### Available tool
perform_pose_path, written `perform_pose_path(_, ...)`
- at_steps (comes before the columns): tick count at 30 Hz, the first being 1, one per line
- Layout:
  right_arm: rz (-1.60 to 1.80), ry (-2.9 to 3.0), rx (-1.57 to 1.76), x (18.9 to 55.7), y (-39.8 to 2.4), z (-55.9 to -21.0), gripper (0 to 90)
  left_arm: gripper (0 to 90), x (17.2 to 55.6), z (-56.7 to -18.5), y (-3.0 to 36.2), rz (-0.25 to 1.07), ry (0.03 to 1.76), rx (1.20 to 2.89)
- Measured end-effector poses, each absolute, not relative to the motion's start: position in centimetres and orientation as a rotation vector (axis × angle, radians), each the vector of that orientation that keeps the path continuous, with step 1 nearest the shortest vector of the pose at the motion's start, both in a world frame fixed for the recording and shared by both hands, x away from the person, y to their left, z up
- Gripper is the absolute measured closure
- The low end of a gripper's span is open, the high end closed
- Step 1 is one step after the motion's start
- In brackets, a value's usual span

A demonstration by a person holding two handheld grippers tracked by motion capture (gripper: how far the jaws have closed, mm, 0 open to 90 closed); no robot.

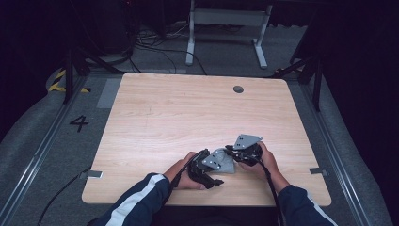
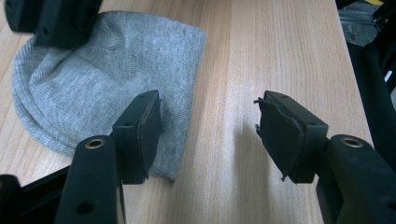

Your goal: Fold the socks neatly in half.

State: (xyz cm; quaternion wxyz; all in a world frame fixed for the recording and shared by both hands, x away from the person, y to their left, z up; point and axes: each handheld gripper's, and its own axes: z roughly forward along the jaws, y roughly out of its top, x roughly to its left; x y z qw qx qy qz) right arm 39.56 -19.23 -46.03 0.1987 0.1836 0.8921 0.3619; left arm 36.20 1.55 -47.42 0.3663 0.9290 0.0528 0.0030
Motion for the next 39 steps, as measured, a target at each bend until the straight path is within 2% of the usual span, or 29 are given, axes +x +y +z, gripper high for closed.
perform_pose_path(5, 1.067, 2.403, 0.577, 39.4, -20.6, -44.6, 76.2, 42.4, 36.3, -47.4, 1.6, 0.008, 0.137, 2.383)
perform_pose_path(9, 1.183, 2.491, 0.36, 37.6, -19.6, -43.8, 76.7, 42.7, 36.3, -47.4, 1.6, 0.006, 0.144, 2.386)
perform_pose_path(11, 1.154, 2.551, 0.255, 36.9, -18.5, -44.2, 78.6, 42.7, 36.3, -47.4, 1.6, 0.013, 0.138, 2.386)
perform_pose_path(15, 1.04, 2.6, 0.246, 37.3, -17.1, -46.2, 82.9, 42.8, 36.0, -47.4, 1.5, 0.051, 0.121, 2.394)
perform_pose_path(21, 1.035, 2.507, 0.412, 39.1, -18.6, -47.1, 87.8, 47.7, 36.1, -47.4, 1.5, 0.06, 0.145, 2.393)
perform_pose_path(25, 1.049, 2.489, 0.455, 39.2, -19.5, -46.6, 83.4, 49.4, 36.2, -47.4, 1.6, 0.055, 0.148, 2.386)
perform_pose_path(30, 1.148, 2.566, 0.303, 37.1, -19.7, -45.0, 80.0, 49.7, 36.2, -47.4, 1.6, 0.06, 0.145, 2.387)
perform_pose_path(33, 1.036, 2.629, 0.248, 36.3, -19.3, -45.8, 78.6, 49.7, 36.3, -47.4, 1.6, 0.055, 0.149, 2.386)
perform_pose_path(39, 1.014, 2.642, 0.294, 36.8, -20.1, -46.4, 79.9, 49.6, 36.2, -47.5, 1.5, 0.052, 0.155, 2.384)
